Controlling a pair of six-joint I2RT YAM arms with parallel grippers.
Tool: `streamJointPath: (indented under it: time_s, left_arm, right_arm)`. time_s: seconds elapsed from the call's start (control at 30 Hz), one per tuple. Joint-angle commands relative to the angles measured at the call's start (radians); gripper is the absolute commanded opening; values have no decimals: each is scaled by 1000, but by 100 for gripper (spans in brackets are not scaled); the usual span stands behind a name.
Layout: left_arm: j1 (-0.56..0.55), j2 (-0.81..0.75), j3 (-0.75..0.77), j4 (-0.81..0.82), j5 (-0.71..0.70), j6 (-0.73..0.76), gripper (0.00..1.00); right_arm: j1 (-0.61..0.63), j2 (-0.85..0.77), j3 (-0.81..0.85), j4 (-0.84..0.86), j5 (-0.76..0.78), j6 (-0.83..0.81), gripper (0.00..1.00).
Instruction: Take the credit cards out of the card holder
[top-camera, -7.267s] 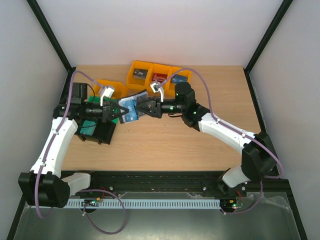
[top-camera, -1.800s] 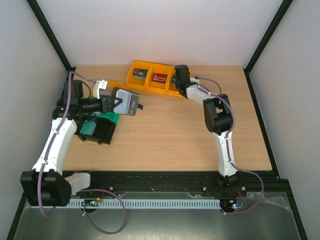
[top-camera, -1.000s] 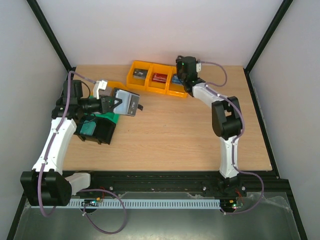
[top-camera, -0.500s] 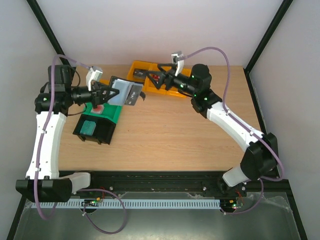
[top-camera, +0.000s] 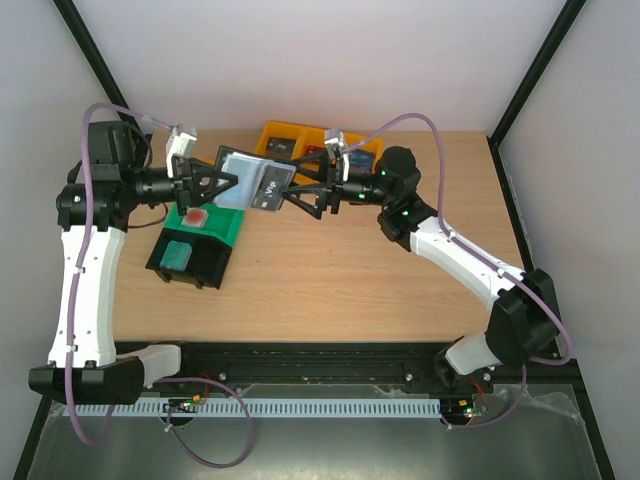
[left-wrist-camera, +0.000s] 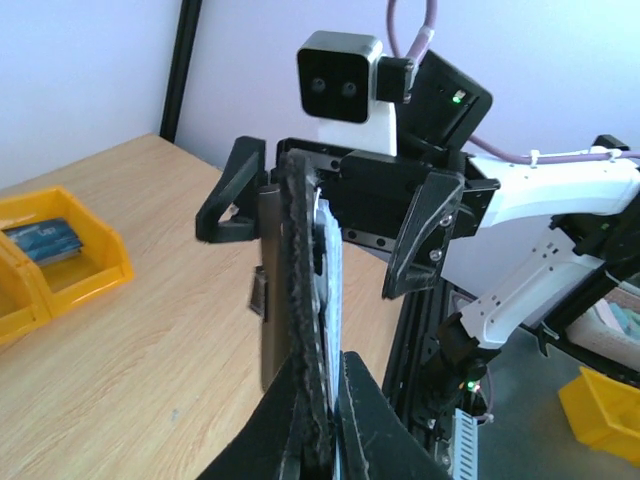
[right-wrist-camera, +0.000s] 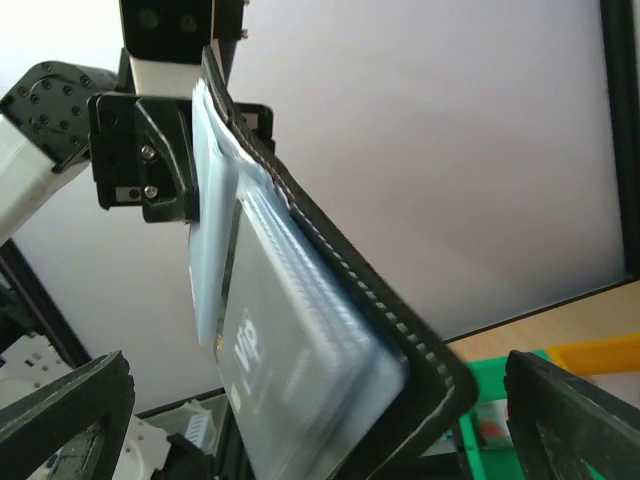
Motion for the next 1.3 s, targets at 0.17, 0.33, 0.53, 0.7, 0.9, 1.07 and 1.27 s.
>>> streamJointPath:
  time_s: [0.17,0.33,0.53,0.7,0.9,1.07,1.27]
  left_arm:
    - [4,-8,22,-2,99,0,2]
    - [5,-13,-3,5,86,3,2]
    - [5,-25,-68,72,26,-62,3]
    - [20,-33,-73,36,4,-16,53]
    - [39,-35,-68,-25,-63,57,55]
    - [51,-33,-8,-131,-58,179,64]
    - [60,-31,45,-253,-45,320,70]
  right_arm:
    - [48,69,35,172,-85,105,98]
    - [52,84,58,174,-133,146,41]
    - [52,60,57,164,-132,128,2]
    - [47,18,97,-70,-134,-52,1]
    - [35,-10,146,-279,-150,-215,2]
    - [23,-10,141,-294,-150,-225,2]
    - [11,8,147,-302,-165,-215,2]
